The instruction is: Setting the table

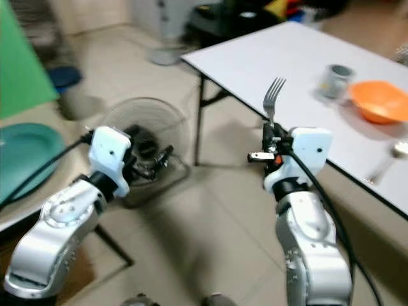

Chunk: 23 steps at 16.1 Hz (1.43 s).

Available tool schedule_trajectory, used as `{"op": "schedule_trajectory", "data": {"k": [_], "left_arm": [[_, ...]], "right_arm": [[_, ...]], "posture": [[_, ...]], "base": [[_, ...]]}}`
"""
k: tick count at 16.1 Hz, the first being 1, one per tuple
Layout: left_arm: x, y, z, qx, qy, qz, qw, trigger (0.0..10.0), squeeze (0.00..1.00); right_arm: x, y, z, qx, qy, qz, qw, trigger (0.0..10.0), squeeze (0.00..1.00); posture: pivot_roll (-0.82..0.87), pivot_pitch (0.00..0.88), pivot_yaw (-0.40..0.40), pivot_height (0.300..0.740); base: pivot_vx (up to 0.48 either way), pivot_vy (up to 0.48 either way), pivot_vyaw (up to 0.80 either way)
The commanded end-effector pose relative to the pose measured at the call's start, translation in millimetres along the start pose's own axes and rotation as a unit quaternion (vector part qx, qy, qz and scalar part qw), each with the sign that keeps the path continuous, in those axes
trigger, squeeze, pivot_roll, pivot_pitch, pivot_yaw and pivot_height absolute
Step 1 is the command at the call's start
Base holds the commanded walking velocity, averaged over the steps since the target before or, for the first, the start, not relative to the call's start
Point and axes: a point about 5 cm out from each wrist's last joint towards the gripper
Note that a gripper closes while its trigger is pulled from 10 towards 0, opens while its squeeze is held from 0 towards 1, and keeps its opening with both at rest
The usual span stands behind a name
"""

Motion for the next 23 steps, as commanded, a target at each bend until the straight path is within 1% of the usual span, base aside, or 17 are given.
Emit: {"op": "schedule_trajectory", "data": {"k": [1, 7, 9, 13, 17, 23], "left_arm": [[5, -0.8, 1.6, -0.004, -0.004, 0.009, 1.000, 10.0, 0.03], [7, -1.3, 0.8, 0.000, 0.006, 0.017, 1.000, 10.0, 0.04], [7, -1.6, 1.8, 0.002, 0.008, 0.018, 1.000, 10.0, 0.05], [6, -2.5, -0.4, -0.002, 0.009, 0.017, 1.000, 10.0, 0.05], [4, -3.1, -1.7, -0.003, 0.010, 0.015, 1.000, 10.0, 0.05], [0, 0.2, -1.9, 0.006, 0.017, 0.009, 1.000, 10.0, 0.05]], "right_arm": [[1, 1.1, 1.2, -0.002, 0.002, -0.001, 1.000, 10.0, 0.00], [-2, -1.2, 4.9, -0.011, 0.007, -0.018, 1.000, 10.0, 0.00], [-6, -2.0, 7.3, -0.016, 0.006, -0.031, 0.999, 10.0, 0.00], [-15, -4.0, 8.9, -0.029, 0.030, -0.069, 0.997, 10.0, 0.00], [-20, -4.8, 8.9, -0.027, 0.045, -0.088, 0.995, 10.0, 0.00], [-23, -6.8, 11.3, -0.025, 0.068, -0.108, 0.992, 10.0, 0.00]], "posture": [[0.04, 0.053, 0.003, 0.740], [0.03, 0.055, -0.001, 0.740], [0.03, 0.050, -0.003, 0.740], [0.02, 0.049, 0.020, 0.740], [0.02, 0.053, 0.027, 0.740], [0.02, 0.059, 0.014, 0.740]], "base": [[0.000, 0.000, -0.80], [0.000, 0.000, -0.80], [0.253, 0.000, -0.80], [0.304, 0.000, -0.80], [0.376, 0.000, 0.00], [0.417, 0.000, 0.00]]}}
Point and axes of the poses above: a point about 5 cm out from each wrist's last joint towards the gripper, its own y axis pointing back from the gripper into the wrist, its own x axis along the axis of the wrist's last joint, z = x × y, and after that the axes turned 1 degree about y, right-handed
